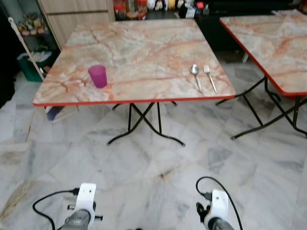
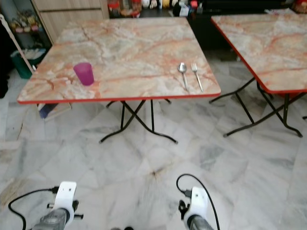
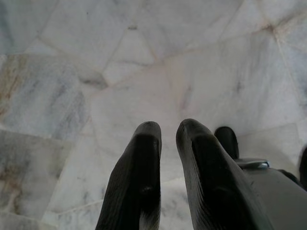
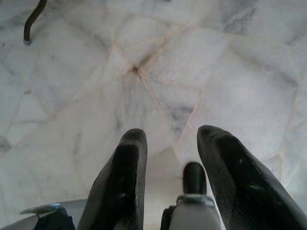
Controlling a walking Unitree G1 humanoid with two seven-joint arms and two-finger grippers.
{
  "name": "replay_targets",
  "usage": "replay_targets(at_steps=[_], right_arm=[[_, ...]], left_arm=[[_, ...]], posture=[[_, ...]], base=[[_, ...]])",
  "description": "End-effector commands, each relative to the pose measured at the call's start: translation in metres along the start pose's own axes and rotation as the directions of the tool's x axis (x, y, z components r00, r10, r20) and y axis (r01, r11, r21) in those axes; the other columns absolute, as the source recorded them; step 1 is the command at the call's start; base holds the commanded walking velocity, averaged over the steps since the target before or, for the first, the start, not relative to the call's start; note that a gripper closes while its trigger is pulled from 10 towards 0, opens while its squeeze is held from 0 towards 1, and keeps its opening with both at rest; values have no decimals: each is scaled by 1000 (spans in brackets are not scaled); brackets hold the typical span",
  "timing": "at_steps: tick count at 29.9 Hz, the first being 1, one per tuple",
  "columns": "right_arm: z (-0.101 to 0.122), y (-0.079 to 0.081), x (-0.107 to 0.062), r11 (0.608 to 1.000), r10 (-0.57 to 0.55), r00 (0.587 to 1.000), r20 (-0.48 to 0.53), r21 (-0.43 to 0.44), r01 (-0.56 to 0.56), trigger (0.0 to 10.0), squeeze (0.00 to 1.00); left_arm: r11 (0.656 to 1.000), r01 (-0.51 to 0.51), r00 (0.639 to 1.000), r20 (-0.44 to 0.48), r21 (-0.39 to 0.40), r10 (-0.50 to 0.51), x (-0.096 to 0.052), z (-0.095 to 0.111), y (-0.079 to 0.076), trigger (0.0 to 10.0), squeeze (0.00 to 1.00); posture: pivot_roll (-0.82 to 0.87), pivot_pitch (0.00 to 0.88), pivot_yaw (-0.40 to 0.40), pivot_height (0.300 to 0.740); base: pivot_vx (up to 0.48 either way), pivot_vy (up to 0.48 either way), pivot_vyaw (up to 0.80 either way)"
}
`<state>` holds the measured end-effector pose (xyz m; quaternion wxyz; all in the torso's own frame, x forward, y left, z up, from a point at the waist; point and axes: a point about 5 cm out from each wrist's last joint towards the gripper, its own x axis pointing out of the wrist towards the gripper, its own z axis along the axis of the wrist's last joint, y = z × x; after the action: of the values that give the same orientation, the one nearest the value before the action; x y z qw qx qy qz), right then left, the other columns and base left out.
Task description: Setting the table
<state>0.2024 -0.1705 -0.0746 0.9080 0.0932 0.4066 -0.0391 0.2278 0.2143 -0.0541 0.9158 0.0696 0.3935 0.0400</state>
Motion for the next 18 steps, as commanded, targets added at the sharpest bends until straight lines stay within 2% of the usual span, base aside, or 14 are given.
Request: replay_targets(at_steps=[1, 6, 11, 18], right_arm=[[-3, -1, -1, 1000, -4, 1000, -10, -1, 4, 10000, 0], [-3, 1, -1, 1000, 4, 1000, -11, -25, -5, 10000, 0], [-3, 2, 0, 1000, 9, 1000, -8, -22, -9, 10000, 0], [-2, -1, -1, 999, 3, 1000, -9, -37, -3, 10000, 0]], left_arm=[[1000, 7, 1000, 5, 3, -7, 0, 0, 0, 10000, 0], [1000, 11, 1000, 9, 10, -11, 0, 2, 0, 10000, 0], [1000, 16, 1000, 10, 15, -16, 1, 3, -1, 10000, 0], [1000, 21, 1000, 10, 16, -21, 1, 4, -3, 10000, 0]], posture=[[63, 85, 18, 740], [59, 72, 24, 740], [56, 66, 22, 740], [56, 68, 17, 740]], base=[[341, 0, 0], [480, 0, 0], [480, 0, 591], [480, 0, 0]])
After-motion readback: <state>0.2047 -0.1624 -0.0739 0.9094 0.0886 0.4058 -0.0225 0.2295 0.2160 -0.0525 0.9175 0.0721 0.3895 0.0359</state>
